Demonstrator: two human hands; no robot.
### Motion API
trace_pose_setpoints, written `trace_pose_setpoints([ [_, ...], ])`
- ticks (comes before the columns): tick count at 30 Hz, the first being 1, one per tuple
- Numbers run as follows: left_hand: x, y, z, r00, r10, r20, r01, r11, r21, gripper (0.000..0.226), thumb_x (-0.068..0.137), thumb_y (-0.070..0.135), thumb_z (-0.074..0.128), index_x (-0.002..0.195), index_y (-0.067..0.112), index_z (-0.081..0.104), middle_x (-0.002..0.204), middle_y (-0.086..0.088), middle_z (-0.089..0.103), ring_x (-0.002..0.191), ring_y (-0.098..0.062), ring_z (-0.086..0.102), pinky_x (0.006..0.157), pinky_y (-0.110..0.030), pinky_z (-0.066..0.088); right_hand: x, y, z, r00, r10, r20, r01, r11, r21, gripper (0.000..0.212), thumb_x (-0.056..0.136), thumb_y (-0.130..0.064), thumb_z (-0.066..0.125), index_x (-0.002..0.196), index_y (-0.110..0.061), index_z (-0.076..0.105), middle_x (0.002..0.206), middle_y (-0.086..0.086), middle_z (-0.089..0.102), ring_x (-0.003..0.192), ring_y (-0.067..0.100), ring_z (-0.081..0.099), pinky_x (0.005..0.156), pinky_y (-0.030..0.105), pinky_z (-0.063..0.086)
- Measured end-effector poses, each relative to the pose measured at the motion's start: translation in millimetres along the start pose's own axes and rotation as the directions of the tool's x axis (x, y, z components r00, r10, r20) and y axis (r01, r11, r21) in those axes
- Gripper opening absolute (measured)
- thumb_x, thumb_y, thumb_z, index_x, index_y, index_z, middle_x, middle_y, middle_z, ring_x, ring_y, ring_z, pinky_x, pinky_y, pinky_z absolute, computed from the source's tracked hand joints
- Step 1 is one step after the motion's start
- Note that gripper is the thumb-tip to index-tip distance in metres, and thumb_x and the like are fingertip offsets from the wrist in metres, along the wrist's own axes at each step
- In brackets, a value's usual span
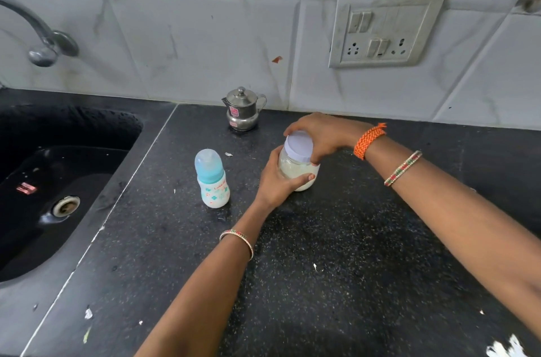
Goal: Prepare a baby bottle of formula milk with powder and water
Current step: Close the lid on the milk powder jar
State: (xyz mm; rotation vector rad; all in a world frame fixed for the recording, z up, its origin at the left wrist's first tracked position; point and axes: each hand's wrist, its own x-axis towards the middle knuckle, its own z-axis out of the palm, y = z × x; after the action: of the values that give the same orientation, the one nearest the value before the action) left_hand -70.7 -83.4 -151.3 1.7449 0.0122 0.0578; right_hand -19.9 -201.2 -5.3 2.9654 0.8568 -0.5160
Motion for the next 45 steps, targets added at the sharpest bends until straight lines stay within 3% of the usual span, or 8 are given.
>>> trace_pose_setpoints([
  [5,1.0,-2.0,0.5,1.000,0.011,-0.011,-0.011,1.000,-0.014,0.082,0.060,0.032,0.086,0.128,0.033,0.039,0.123,0.011,0.056,0.111,-0.006,0.054,0.090,-0.023,0.045,1.2,-11.6,0.6,0.998,0.045,-0.054,-0.052,0.988,-0.143,0.067,0.068,-0.045,0.078,0.122,-0.014,0.053,0.117,0.008,0.055,0.101,0.025,0.053,0.077,0.034,0.045],
  [11,0.9,-1.4,-0.1,1.000,0.013,-0.010,-0.013,1.000,0.007,0.084,0.059,0.036,0.086,0.128,0.033,0.039,0.125,0.010,0.055,0.115,-0.008,0.052,0.096,-0.027,0.045,-5.6,-26.8,-6.5,0.973,0.211,-0.098,-0.233,0.887,-0.399,0.068,0.088,-0.073,0.027,0.066,-0.012,0.050,0.059,0.002,0.047,0.059,0.018,0.045,0.066,0.032,0.039],
  [14,-0.1,0.7,-0.9,1.000,0.004,-0.008,-0.004,1.000,-0.018,0.082,0.060,0.030,0.086,0.128,0.030,0.040,0.123,0.009,0.056,0.112,-0.008,0.054,0.092,-0.025,0.046,-10.3,-23.9,-10.6,0.975,0.205,-0.083,-0.220,0.866,-0.449,0.067,0.077,-0.075,0.048,0.102,-0.015,0.059,0.085,0.005,0.060,0.079,0.022,0.057,0.066,0.031,0.036],
  [17,-0.2,1.2,-0.7,1.000,0.003,-0.005,-0.003,1.000,-0.021,0.083,0.060,0.029,0.087,0.129,0.029,0.039,0.123,0.009,0.055,0.112,-0.008,0.053,0.089,-0.022,0.042,-2.7,-14.9,-4.6,0.995,0.053,0.084,-0.033,0.973,-0.227,0.090,0.072,-0.047,0.076,0.145,-0.031,0.026,0.131,0.009,0.047,0.118,0.029,0.049,0.084,0.036,0.041],
  [30,1.0,1.0,-4.9,1.000,-0.010,0.007,0.010,0.999,0.034,0.084,0.060,0.031,0.087,0.129,0.027,0.039,0.121,0.011,0.054,0.110,-0.007,0.052,0.088,-0.020,0.043,1.3,1.0,-10.9,0.977,-0.214,0.010,0.214,0.974,-0.071,0.064,0.066,-0.003,0.075,0.118,-0.034,0.058,0.129,-0.003,0.051,0.118,0.018,0.045,0.096,0.042,0.045],
  [37,1.9,-2.1,-4.4,1.000,-0.007,0.008,0.006,1.000,0.018,0.086,0.060,0.032,0.087,0.131,0.030,0.038,0.123,0.012,0.054,0.113,-0.007,0.051,0.088,-0.020,0.040,1.2,0.5,-15.3,0.991,-0.126,0.048,0.128,0.991,-0.026,0.073,0.064,-0.009,0.080,0.126,-0.038,0.055,0.136,0.001,0.048,0.123,0.021,0.043,0.098,0.043,0.045],
  [42,1.7,-1.6,-3.9,1.000,-0.002,0.002,0.002,1.000,0.018,0.083,0.059,0.032,0.087,0.128,0.029,0.040,0.122,0.010,0.056,0.110,-0.006,0.053,0.088,-0.021,0.044,4.2,-1.1,-6.7,1.000,0.008,-0.018,-0.009,0.998,-0.059,0.083,0.072,-0.047,0.075,0.143,-0.029,0.036,0.138,0.010,0.045,0.123,0.029,0.045,0.094,0.039,0.045],
  [45,2.8,-3.6,-3.3,1.000,0.002,0.003,-0.002,1.000,0.018,0.082,0.059,0.032,0.087,0.126,0.031,0.040,0.121,0.010,0.057,0.111,-0.007,0.053,0.090,-0.023,0.044,-0.1,-7.8,-1.2,0.989,0.063,-0.132,-0.081,0.988,-0.135,0.083,0.082,-0.067,0.050,0.139,-0.008,0.032,0.116,0.015,0.055,0.081,0.023,0.056,0.065,0.033,0.044],
])
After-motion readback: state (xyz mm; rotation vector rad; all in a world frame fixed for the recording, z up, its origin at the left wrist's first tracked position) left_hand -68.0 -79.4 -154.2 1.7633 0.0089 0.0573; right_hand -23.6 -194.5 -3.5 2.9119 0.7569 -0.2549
